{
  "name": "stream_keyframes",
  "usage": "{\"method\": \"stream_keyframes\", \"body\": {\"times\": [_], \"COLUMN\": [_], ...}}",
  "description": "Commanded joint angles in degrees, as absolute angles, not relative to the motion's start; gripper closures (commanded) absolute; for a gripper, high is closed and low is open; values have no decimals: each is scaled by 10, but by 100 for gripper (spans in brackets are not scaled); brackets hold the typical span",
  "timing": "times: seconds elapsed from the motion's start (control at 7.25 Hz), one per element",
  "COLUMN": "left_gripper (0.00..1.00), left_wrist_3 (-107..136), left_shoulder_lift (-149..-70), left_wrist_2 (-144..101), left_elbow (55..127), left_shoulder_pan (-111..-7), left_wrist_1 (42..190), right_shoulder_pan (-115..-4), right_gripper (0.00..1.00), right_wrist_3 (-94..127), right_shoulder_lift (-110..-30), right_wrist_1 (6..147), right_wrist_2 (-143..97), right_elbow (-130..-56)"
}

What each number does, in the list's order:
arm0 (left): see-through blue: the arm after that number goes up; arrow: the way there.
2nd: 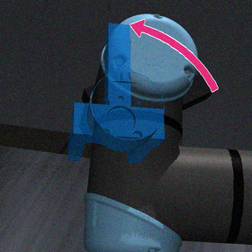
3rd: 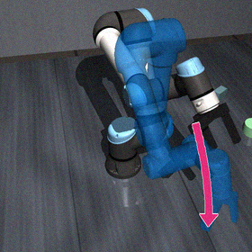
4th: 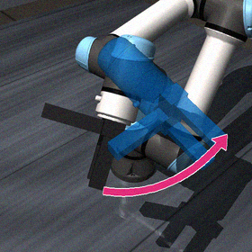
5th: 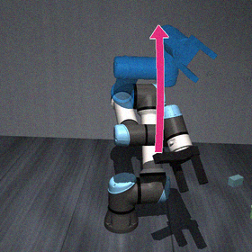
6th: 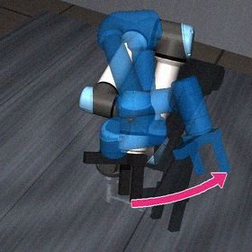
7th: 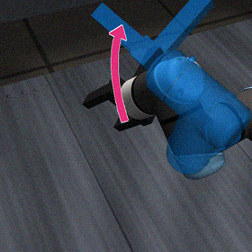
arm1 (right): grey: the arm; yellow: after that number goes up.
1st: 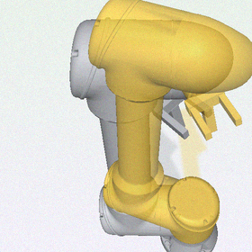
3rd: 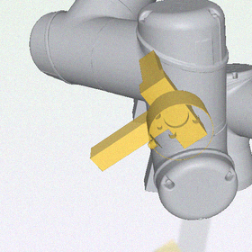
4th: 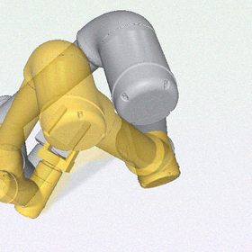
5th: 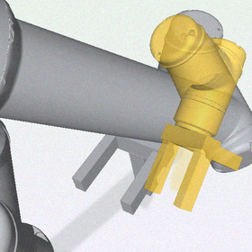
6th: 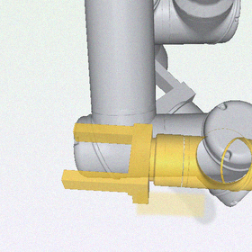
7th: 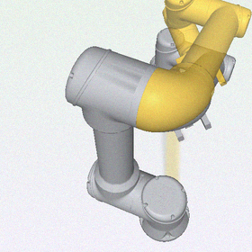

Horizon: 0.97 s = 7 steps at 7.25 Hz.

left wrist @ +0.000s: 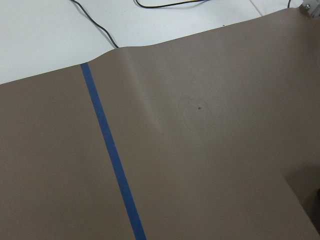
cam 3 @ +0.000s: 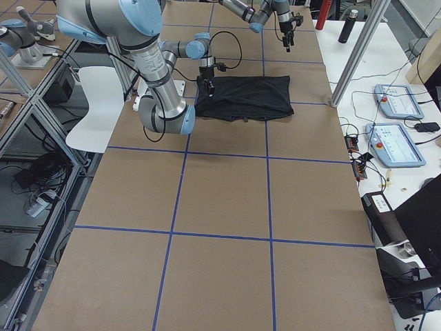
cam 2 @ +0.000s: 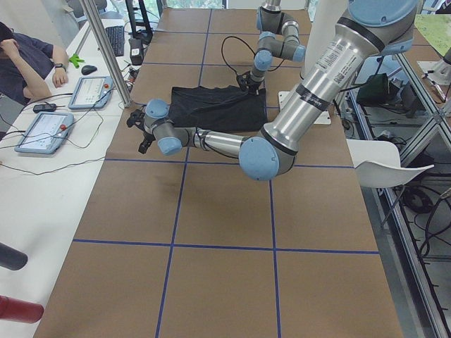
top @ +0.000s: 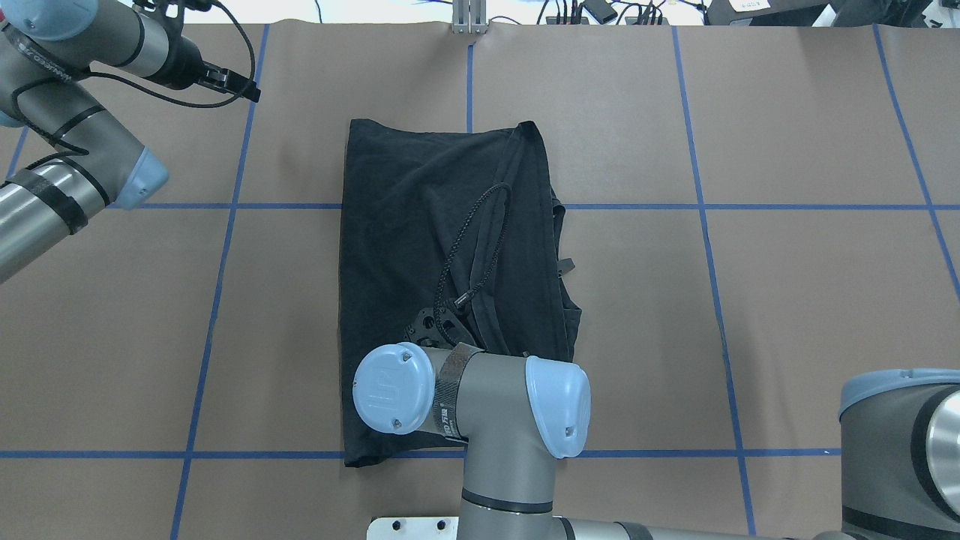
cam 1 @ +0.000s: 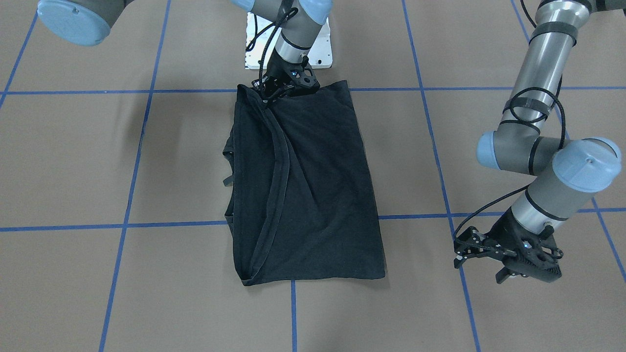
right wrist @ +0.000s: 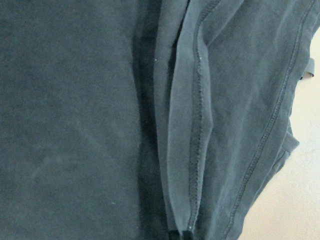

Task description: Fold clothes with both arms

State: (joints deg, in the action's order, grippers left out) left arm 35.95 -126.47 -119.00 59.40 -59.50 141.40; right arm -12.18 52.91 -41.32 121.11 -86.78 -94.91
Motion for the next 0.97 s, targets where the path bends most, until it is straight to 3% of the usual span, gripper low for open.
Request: {"method": "stream_keyframes", "body": {"times": [0.0, 0.41, 0.83], "left_gripper": [0, 0, 0], "left_wrist_3": [359, 359, 359], "left_shoulder_lift": [-1265, -1266, -1266], "left_wrist_2": [-1190, -1190, -1190], "left_elbow": [594, 594, 594], "left_shoulder_pan": [-595, -595, -595], "left_wrist_1": [1414, 1414, 1414], "right_shoulder_pan": [-132, -128, -123], "right_gripper": [100, 100, 100], "right_wrist_3": [529, 558, 581], "right_shoulder_lift": [-416, -529, -548], "right_wrist_1": [1213, 1214, 1213], "right_wrist_2": [-874, -881, -910], "right_elbow": [-964, -1071, -1082]}}
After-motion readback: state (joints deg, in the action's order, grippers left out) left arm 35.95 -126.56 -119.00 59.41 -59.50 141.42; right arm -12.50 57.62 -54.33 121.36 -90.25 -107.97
